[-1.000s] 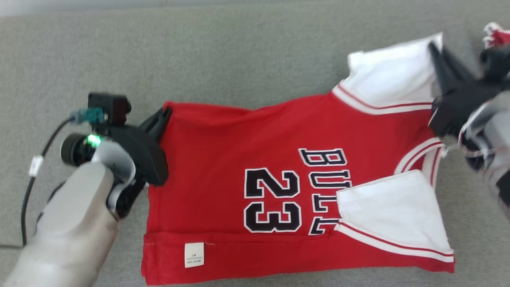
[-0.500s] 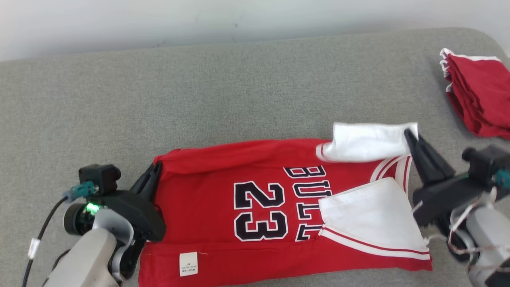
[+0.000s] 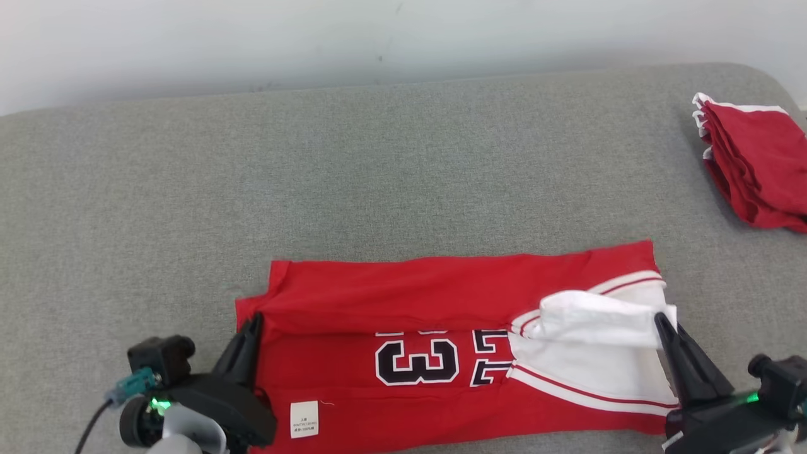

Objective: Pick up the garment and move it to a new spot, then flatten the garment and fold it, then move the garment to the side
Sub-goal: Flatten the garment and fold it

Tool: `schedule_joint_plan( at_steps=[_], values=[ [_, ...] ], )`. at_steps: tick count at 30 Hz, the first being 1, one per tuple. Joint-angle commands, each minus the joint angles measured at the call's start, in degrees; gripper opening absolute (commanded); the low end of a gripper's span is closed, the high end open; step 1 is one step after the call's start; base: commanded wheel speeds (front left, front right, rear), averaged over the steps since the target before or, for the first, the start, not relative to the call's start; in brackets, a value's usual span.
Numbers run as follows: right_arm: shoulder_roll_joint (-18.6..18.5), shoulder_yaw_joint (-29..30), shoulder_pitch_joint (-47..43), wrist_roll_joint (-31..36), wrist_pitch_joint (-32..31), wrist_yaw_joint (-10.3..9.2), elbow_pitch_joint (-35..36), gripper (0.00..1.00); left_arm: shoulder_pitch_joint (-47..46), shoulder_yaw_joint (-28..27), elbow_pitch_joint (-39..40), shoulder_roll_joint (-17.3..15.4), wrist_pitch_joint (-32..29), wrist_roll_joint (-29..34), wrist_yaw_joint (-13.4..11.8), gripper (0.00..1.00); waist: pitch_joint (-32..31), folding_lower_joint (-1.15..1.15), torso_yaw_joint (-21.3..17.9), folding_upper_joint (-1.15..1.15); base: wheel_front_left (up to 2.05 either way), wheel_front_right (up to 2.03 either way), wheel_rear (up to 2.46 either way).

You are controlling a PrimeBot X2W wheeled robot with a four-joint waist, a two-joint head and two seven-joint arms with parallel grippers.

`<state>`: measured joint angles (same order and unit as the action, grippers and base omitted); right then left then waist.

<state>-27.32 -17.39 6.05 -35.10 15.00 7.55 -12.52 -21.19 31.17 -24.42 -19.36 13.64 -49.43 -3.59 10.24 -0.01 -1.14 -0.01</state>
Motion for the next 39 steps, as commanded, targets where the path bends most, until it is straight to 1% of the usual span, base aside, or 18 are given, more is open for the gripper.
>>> schedule_joint_plan(
  at_steps=[1,2,3,4,5,6,10,13,17,21,24,28,31,39],
  values=[
    [1.1,0.9,-1.9,0.3,0.2,-0.17,0.2,0.0,2.1,-0.3,1.2,0.3,0.6,0.0,-0.6,0.0,-0.3,0.01,0.4,0.01,0.0,0.0,0.0],
    [1.4,1.1,-2.8,0.2,0.2,-0.17,0.0,0.0,2.9,-0.4,1.6,0.5,0.6,-0.1,-0.8,0.0,-0.4,0.01,0.4,0.01,0.0,0.0,0.0],
    [1.4,1.2,-3.3,0.5,0.1,-0.17,-0.5,0.05,3.6,-0.4,1.9,0.5,0.8,-0.1,-1.0,0.0,-0.5,0.01,0.5,0.01,0.0,0.0,0.0],
    [1.5,1.3,-3.4,0.6,0.1,-0.17,-0.5,0.48,4.1,-0.5,2.4,0.6,0.9,0.2,-0.9,0.42,-0.7,0.01,0.5,0.01,0.0,0.0,0.0],
    [1.8,1.6,-3.4,0.7,0.1,-0.17,-0.6,0.99,4.6,-0.7,2.9,0.9,1.1,0.3,-0.8,0.96,-0.8,0.01,0.5,0.01,0.0,0.0,0.0],
    [2.0,1.8,-3.6,0.7,0.1,-0.17,-0.8,1.0,5.2,-0.9,3.3,1.0,1.2,0.6,-1.0,1.0,-0.9,0.01,0.5,0.01,0.0,0.0,0.0],
    [2.2,2.9,-3.3,0.7,0.1,-0.17,-0.7,1.0,6.8,-2.1,4.9,1.3,1.5,1.9,-1.3,1.0,-1.4,0.01,0.5,0.01,0.0,0.0,0.0],
    [1.7,3.8,-2.8,0.3,0.1,-0.17,-0.6,1.0,7.9,-5.3,7.5,2.1,1.6,4.1,-1.4,1.0,-1.7,0.01,0.7,0.01,0.0,0.0,0.0],
    [1.0,4.5,-1.6,-0.4,0.1,-0.17,-1.4,1.0,10.3,-10.7,11.3,3.5,1.6,11.8,-1.6,1.0,-2.1,0.01,1.2,0.01,0.0,0.0,0.0],
    [0.9,5.2,0.6,0.0,-2.0,-0.17,-4.8,1.0,12.4,-16.9,15.4,5.6,1.6,19.9,-1.6,1.0,-2.1,0.01,1.7,0.01,0.0,0.0,0.0],
    [1.7,4.9,2.4,0.5,-4.2,-0.17,-8.2,1.0,14.5,-20.6,18.1,8.2,1.6,25.3,-1.4,1.0,-2.1,0.01,2.1,0.01,0.0,0.0,0.0],
    [2.9,3.8,4.6,-0.1,-6.7,-0.17,-13.2,1.0,16.8,-25.0,21.2,10.6,1.5,31.4,-0.5,1.0,-2.1,0.01,2.8,0.01,0.0,0.0,0.0],
    [3.3,2.8,5.9,-0.4,-8.3,-0.17,-16.8,1.0,18.4,-27.0,22.0,12.2,1.5,34.7,0.6,1.0,-2.0,0.01,3.4,0.01,0.0,0.0,0.0],
    [4.9,-0.5,9.1,-2.0,-11.2,-0.17,-23.7,1.0,20.4,-31.1,21.3,15.0,1.5,38.4,3.2,1.0,-1.8,0.01,4.4,0.01,0.0,0.0,0.0]
  ],
)
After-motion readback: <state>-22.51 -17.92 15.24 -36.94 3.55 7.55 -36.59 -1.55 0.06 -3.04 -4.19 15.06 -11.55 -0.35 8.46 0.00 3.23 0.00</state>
